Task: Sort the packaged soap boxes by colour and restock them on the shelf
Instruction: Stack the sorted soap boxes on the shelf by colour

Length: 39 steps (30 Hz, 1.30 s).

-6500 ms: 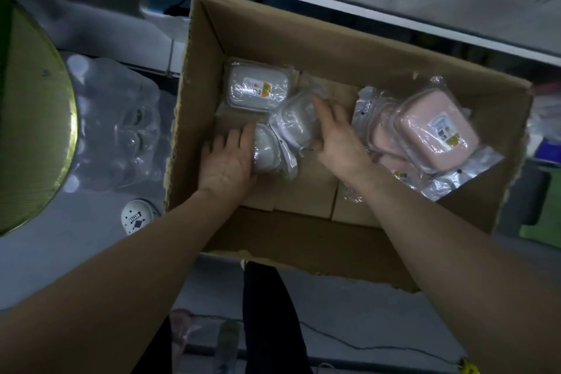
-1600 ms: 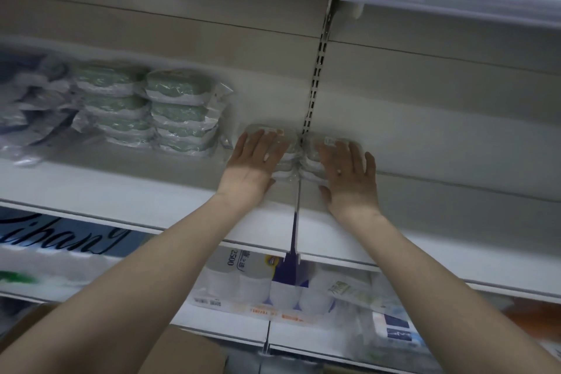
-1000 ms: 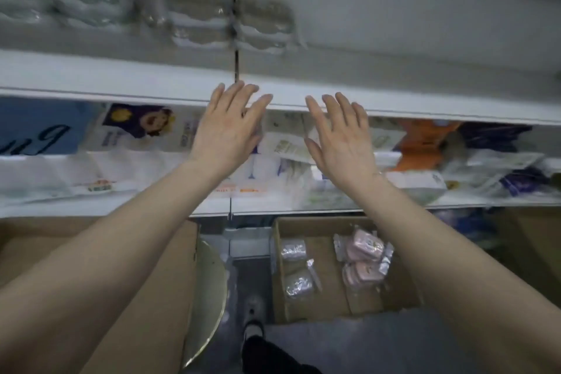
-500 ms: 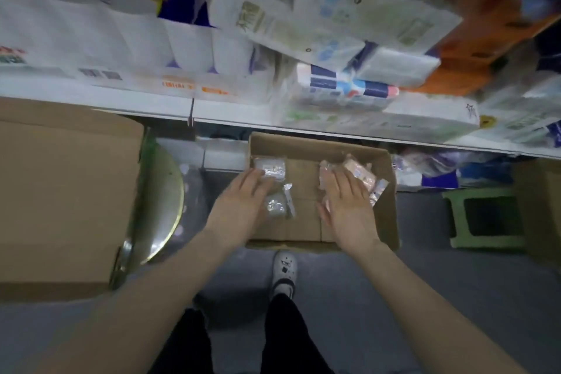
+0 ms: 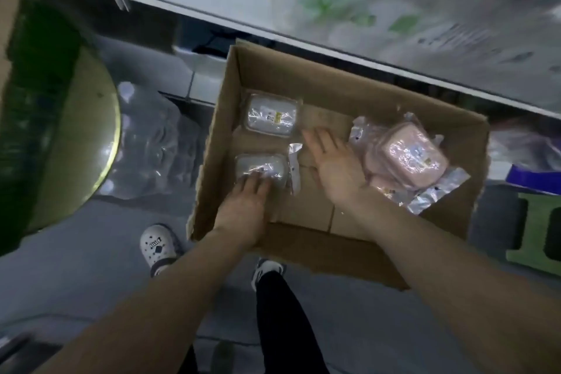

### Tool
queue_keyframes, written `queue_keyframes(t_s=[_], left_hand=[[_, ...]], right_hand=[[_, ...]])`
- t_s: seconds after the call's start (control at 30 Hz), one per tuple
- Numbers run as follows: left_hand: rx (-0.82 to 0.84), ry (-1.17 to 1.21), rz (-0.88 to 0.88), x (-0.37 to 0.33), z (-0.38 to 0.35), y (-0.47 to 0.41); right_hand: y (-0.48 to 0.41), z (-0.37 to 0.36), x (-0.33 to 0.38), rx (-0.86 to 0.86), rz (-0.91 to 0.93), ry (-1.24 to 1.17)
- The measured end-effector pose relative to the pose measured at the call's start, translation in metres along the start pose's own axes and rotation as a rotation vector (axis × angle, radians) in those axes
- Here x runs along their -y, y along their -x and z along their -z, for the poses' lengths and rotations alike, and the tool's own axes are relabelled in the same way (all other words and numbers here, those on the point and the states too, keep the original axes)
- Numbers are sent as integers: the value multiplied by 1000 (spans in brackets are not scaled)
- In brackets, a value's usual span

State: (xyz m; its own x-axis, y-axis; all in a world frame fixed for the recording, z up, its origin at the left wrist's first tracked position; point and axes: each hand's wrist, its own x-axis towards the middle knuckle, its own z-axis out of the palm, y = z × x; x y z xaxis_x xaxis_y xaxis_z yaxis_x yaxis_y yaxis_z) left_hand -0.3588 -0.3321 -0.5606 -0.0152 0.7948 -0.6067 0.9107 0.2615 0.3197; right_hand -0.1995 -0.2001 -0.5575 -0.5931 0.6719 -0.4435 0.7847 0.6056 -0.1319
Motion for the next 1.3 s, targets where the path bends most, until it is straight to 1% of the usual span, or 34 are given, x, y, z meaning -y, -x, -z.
queue_keyframes(t_s=[0.1,0.23,0.33,0.43,0.57,0.7,0.8,0.9,0.97,1.07,1.13,1.2,1.23,1.3], left_hand=[[-16,3,32,6,-20,-21],[-34,-43,63,14,-37,-39],[-43,-75,78,15,-42,-44],[-46,-98,86,14,-43,-44],[-18,-123,92,12,-38,-43],[-40,-153,112,8,-35,-44],[-74,-200,135,6,-32,-51],[-95,-222,163,13,-30,-64],[-120,-244,138,18,-30,-74],[-197,-244,53,22,-36,-84],[-149,-197,92,20,-36,-86],[-120,-142,175,17,-33,-86],[-124,-121,211,15,-31,-85],[-123,-110,232,11,-26,-83]], right_hand=[[-50,-16,2,-46,66,-18],[-96,-29,9,-99,90,-30],[-117,-40,10,-85,82,-4],[-119,-48,1,-59,65,15],[-92,-58,-24,-76,-76,-16],[-46,-73,-45,60,-289,-57],[-23,-77,-45,75,-323,-109],[-23,-76,-38,117,-366,-191],[-27,-75,-35,91,-403,-263],[-34,-66,-34,-12,-513,-446],[-37,-55,-33,-4,-552,-564],[-39,-46,-32,-7,-498,-576],[-40,-43,-32,-20,-438,-519],[-43,-41,-35,-13,-305,-329]])
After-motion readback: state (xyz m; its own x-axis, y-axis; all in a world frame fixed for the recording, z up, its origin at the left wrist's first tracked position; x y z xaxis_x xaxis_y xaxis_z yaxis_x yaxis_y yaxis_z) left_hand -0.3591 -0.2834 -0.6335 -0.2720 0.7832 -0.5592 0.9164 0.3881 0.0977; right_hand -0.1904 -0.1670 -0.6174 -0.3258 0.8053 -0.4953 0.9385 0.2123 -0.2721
